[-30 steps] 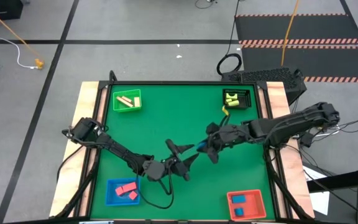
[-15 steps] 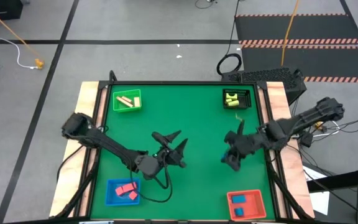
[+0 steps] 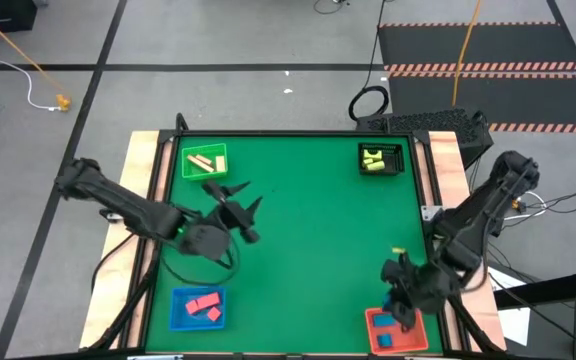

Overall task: Sort & place blocks by color
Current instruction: Put the blue block into the orange bin

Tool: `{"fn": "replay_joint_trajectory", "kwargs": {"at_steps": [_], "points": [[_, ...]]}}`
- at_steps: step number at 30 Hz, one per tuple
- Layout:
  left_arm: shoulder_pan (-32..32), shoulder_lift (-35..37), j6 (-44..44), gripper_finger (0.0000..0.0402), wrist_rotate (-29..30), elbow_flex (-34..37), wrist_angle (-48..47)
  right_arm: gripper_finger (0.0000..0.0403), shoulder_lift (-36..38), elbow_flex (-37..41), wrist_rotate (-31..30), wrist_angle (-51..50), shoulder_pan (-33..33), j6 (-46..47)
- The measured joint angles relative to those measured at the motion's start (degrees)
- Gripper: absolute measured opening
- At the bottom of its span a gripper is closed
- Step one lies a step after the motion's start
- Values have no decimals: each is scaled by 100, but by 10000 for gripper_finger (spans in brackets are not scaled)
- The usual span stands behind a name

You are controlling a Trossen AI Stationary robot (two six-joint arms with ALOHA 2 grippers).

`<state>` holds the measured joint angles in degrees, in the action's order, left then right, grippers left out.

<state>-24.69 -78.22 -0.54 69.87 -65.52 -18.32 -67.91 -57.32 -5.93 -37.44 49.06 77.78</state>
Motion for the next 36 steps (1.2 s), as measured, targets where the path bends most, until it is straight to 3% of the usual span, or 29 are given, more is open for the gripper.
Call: {"fn": "replay_joint_trajectory", "kwargs": {"at_steps": [5, 10, 18, 30, 36], "points": [[-4, 685, 2152, 218, -1259, -2, -1642, 114, -310, 0, 15, 198, 618, 435], [-89, 1023, 3243, 218, -1547, -1, -2599, 115, -639, 0, 8, 425, 1063, 838], [-254, 1199, 3502, 218, -1570, 0, -3156, 116, -1227, 0, 4, 617, 1312, 1261], [-289, 1207, 3537, 218, -1568, 0, -3181, 117, -1777, 0, 3, 680, 1284, 1510], [-289, 1207, 3279, 218, -1581, 0, -3212, 150, -1815, 0, 3, 551, 1140, 2033]]}}
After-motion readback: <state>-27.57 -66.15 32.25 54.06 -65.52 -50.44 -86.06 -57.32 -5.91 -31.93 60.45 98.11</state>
